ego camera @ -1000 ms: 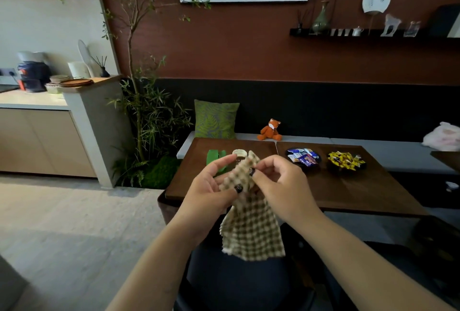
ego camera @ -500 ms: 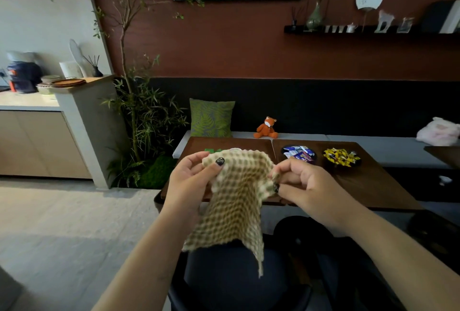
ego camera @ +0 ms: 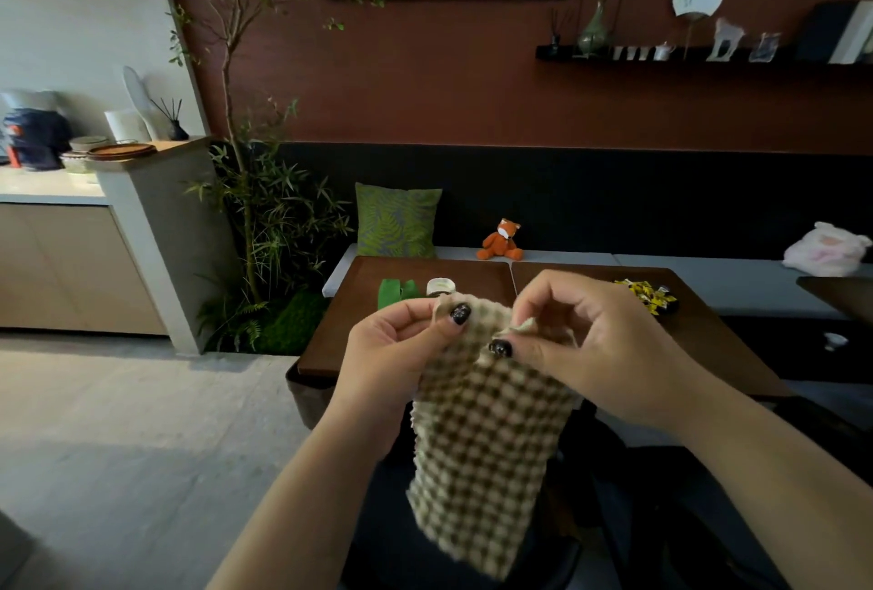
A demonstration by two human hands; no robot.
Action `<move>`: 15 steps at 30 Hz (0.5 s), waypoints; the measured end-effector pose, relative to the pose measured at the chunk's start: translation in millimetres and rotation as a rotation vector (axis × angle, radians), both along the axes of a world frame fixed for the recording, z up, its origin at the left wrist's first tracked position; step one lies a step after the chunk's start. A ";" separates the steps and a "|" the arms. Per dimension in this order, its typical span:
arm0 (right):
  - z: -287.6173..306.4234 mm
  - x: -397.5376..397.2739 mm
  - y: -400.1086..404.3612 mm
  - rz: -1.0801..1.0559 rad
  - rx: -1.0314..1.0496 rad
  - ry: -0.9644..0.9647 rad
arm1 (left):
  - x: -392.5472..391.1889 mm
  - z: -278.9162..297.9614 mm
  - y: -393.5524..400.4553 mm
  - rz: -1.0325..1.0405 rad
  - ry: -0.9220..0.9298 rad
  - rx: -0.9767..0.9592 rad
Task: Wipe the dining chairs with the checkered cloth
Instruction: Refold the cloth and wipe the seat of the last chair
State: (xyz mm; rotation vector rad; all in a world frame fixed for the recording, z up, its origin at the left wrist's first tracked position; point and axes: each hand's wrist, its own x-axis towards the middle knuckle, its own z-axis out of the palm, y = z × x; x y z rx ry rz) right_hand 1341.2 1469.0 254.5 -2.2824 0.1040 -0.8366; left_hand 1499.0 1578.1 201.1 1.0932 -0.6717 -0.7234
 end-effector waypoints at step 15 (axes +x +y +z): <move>15.1 14.8 7.0 0.136 0.027 0.034 | -14.5 10.4 -2.1 -0.202 -0.016 -0.046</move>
